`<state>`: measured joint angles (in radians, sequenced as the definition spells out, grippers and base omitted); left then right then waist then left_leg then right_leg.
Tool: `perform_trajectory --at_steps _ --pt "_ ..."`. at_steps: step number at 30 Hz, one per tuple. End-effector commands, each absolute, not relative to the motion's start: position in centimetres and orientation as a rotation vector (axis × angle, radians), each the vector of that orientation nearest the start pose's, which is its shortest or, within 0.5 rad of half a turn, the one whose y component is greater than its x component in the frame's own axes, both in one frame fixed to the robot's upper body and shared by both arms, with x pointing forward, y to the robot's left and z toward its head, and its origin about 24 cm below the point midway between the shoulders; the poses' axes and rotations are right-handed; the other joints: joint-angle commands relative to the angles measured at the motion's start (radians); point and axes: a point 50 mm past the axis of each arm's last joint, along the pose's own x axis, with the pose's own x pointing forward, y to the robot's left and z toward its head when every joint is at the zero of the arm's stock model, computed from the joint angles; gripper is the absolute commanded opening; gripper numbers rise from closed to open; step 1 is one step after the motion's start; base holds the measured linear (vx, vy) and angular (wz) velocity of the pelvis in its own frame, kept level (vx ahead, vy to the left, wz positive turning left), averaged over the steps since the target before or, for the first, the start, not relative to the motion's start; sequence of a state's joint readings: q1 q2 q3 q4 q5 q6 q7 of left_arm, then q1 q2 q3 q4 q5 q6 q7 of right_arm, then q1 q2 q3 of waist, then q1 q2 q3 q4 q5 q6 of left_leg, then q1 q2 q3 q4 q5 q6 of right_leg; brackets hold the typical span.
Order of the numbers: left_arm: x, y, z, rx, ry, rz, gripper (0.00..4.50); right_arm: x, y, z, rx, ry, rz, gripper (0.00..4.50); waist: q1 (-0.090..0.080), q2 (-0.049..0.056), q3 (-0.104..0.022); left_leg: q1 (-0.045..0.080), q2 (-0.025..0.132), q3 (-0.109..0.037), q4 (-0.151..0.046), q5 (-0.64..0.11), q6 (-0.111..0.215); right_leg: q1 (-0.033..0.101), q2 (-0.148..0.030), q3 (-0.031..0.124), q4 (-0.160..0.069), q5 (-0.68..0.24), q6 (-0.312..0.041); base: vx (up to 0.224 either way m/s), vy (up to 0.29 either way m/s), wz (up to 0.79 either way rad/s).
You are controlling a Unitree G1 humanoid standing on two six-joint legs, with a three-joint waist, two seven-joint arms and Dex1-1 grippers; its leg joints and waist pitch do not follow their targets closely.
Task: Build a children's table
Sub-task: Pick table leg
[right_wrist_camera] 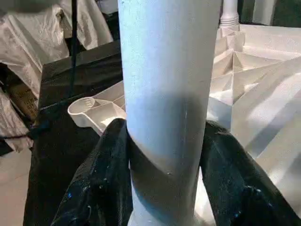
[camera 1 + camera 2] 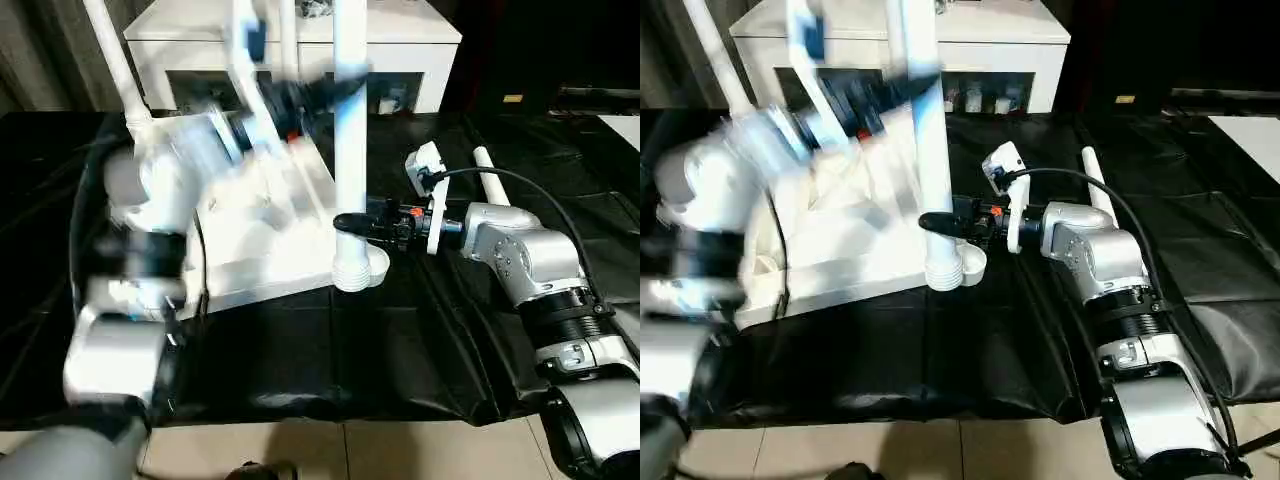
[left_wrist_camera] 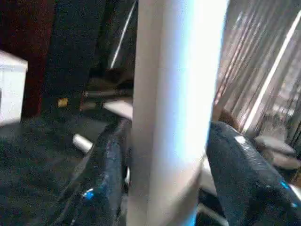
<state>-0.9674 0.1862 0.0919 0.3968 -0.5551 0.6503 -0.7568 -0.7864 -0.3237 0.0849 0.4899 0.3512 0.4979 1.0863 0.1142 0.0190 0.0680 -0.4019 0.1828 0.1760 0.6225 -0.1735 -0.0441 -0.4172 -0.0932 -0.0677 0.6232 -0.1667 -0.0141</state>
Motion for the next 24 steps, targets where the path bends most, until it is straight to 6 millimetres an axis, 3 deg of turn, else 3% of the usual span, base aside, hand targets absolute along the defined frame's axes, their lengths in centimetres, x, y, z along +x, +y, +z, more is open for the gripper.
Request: perform_trajectory --at_steps 1,4,16,20,21,24 --pt "36.2 8.2 22.5 -0.294 -0.028 -1.085 2.91 35.3 -11.8 15.5 0.068 0.178 1.214 1.77 -0.001 -0.006 -0.089 0.025 0.039 -0.010 -0.073 -0.164 0.029 0.063 -0.054 0.036 -0.060 -0.123 -0.256 0.000 0.000 0.00" --pt "36.1 8.0 22.3 -0.307 -0.012 -1.087 2.91 35.3 -11.7 15.6 0.068 0.176 1.214 1.77 -0.002 -0.005 -0.089 0.025 0.039 -0.011 -0.074 -0.164 0.026 0.063 -0.054 0.036 -0.060 -0.123 -0.256 0.000 0.000 0.00" --pt "36.5 9.1 23.0 -0.371 -0.048 -1.017 1.90 35.5 -11.7 15.7 0.047 0.159 1.192 1.76 -0.003 0.000 -0.089 0.028 0.038 -0.011 -0.073 -0.171 0.023 0.061 -0.052 0.035 -0.060 -0.119 -0.256 0.000 0.000 0.00" --pt "36.5 9.2 23.1 -0.385 -0.057 -1.001 1.79 35.7 -11.7 15.7 0.037 0.147 1.171 1.76 -0.003 -0.004 -0.089 0.028 0.039 -0.011 -0.073 -0.170 0.023 0.061 -0.052 0.035 -0.058 -0.108 -0.259 0.000 0.000 0.00" --pt "36.5 9.3 23.3 -0.384 -0.058 -1.003 1.76 35.7 -11.7 15.8 0.048 0.143 1.172 1.76 -0.004 -0.010 -0.088 0.027 0.038 -0.010 -0.074 -0.170 0.025 0.061 -0.052 0.036 -0.060 -0.111 -0.258 0.000 0.000 0.00" --pt "36.4 9.3 23.5 -0.376 -0.058 -1.017 1.75 35.8 -11.6 16.0 0.083 0.147 1.174 2.46 -0.003 -0.007 -0.088 0.027 0.039 -0.010 -0.074 -0.165 0.030 0.060 -0.053 0.036 -0.059 -0.119 -0.258 0.000 0.000 0.00"
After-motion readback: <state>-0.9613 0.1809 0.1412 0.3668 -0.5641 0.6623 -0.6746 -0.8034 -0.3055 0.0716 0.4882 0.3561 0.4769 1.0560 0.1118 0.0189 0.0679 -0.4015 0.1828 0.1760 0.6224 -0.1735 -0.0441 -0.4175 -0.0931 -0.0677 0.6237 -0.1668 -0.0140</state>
